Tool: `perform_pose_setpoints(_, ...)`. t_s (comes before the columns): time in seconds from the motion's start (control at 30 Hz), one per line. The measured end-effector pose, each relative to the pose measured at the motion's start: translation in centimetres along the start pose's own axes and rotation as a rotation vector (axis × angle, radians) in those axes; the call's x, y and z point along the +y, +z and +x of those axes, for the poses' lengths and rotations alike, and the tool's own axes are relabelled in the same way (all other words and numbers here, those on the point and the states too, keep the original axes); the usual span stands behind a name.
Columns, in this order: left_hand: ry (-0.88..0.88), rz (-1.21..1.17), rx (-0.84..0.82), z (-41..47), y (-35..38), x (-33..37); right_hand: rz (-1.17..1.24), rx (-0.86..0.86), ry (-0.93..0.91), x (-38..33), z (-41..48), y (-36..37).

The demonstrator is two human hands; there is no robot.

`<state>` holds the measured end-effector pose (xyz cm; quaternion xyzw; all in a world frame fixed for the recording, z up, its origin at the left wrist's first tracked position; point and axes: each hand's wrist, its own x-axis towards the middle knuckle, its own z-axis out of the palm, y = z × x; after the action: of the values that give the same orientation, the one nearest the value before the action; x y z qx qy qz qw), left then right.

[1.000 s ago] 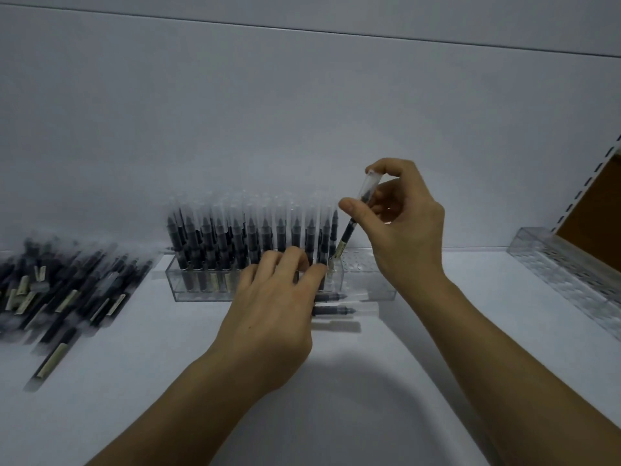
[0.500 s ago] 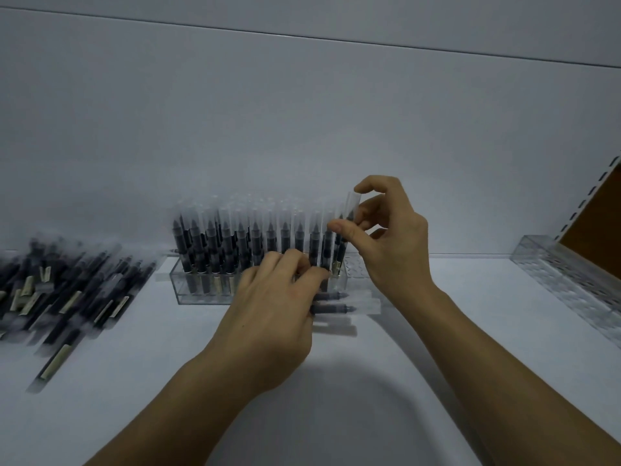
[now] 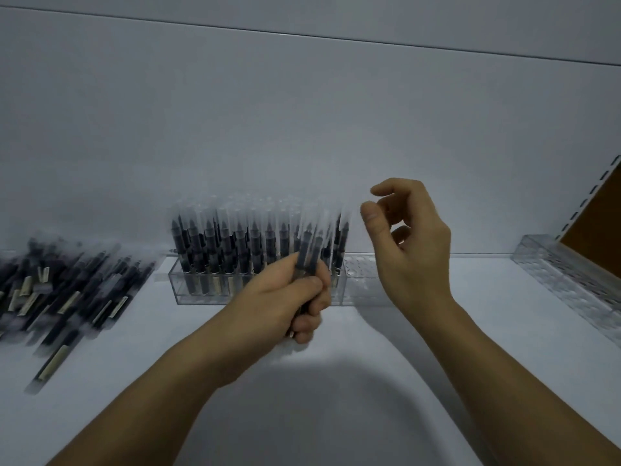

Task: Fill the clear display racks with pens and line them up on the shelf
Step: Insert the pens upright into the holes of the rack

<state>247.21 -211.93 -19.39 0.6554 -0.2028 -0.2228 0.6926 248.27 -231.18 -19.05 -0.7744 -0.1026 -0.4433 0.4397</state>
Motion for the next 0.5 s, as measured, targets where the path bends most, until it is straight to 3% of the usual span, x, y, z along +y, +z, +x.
perform_pose_setpoints(0.07,0.097,0.04,0.002,-0.2,0.2,-0.1,0.179,-0.013,0.116,-1.1,0.3,-0.4)
perform_pose_setpoints(0.17,0.166,0.104,0.037,-0.3,0.4,0.2,0.386,-0.172,0.235,-2.0,0.6,-0.7)
perform_pose_setpoints(0.3,0.16,0.122,0.037,-0.3,0.3,0.3,0.49,-0.362,0.265,-2.0,0.5,-1.0)
perform_pose_setpoints(0.4,0.166,0.152,0.083,0.0,0.3,-0.1,0.527,-0.38,0.312,-1.8,0.5,-1.0)
perform_pose_setpoints(0.5,0.351,0.445,0.23,0.1,0.0,-0.7,0.581,-0.3,0.38,-1.5,1.0,-1.4)
